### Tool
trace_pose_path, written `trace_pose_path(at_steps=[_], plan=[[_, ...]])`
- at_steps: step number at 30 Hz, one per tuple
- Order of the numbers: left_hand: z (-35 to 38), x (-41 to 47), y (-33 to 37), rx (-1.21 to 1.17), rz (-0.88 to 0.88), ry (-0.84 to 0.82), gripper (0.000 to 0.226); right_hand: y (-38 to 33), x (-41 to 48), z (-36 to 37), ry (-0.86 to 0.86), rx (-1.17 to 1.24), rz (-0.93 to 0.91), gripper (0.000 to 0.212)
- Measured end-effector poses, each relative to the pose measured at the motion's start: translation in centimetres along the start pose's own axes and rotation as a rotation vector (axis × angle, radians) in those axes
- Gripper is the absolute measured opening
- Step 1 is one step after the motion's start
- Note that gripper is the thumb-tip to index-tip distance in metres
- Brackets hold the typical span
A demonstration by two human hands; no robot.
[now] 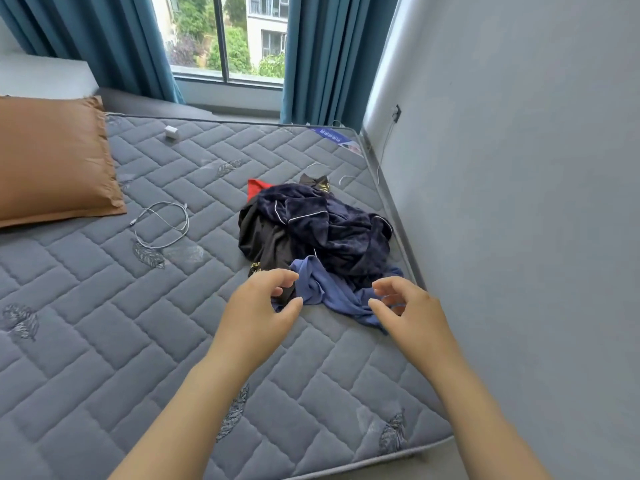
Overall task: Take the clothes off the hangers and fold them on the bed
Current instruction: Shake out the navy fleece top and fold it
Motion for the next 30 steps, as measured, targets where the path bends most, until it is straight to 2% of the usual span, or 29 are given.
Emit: trace_pose_path(at_steps=[7,15,26,30], plan=[[7.2,1.3,0.6,0.057,-0.111,-0.026,0.029,7.5,2.9,-1.0,-0.131,0.010,0.053,0.018],[17.6,2.8,1.0,0.086,-0.260,-0.132,0.029,16.1,8.0,-3.9,-0.232,-0.038,0.100,0.020],[28.1,5.8,-7.7,0.199,-0.352,-0.329,0.026,30.3,10.8,1.0,-0.404,-0.284,0.254,0.028],[31.1,5.7,-11.0,0.223,-0.375,-0.386,0.027,33.2,11.2,3.8,-0.456,-0.309,0.268,0.031]])
Point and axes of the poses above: each hand's wrist, its own x-axis towards the middle knuckle, its own z-axis out of the palm, y = z × x, the point moved 6 cm from there along x, towards the middle knuckle, and after that the axes turned 12 degrees about x, right-handed, at the moved point
